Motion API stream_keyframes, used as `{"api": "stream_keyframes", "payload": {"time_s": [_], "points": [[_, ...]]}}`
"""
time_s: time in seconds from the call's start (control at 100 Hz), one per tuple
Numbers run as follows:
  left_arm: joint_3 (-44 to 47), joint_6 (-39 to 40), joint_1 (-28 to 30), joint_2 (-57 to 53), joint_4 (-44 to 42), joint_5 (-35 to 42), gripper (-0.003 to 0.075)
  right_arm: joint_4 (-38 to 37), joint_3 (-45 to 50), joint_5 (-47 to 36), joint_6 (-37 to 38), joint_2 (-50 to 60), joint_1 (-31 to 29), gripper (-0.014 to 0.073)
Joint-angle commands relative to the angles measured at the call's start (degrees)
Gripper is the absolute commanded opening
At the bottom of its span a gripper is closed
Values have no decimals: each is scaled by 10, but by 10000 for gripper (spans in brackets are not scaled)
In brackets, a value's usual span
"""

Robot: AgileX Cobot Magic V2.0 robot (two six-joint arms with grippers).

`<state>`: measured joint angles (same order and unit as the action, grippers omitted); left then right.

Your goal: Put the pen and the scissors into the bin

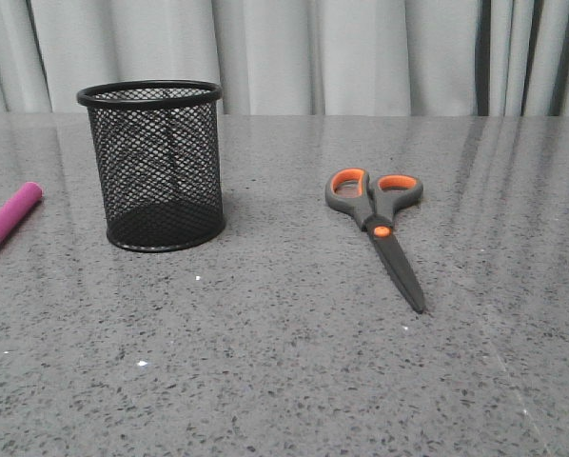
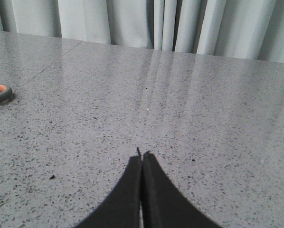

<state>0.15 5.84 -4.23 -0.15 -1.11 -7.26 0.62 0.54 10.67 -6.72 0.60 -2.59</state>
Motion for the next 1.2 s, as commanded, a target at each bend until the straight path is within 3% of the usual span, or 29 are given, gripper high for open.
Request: {"api": "stream_keyframes", "payload": {"time_s": [0.0, 1.19], "points": [[12, 2, 2, -16, 4, 44, -21, -6, 10, -49, 0, 10, -4, -75], [12, 2, 2, -16, 4, 44, -21, -6, 10, -74, 0, 10, -4, -75]]}}
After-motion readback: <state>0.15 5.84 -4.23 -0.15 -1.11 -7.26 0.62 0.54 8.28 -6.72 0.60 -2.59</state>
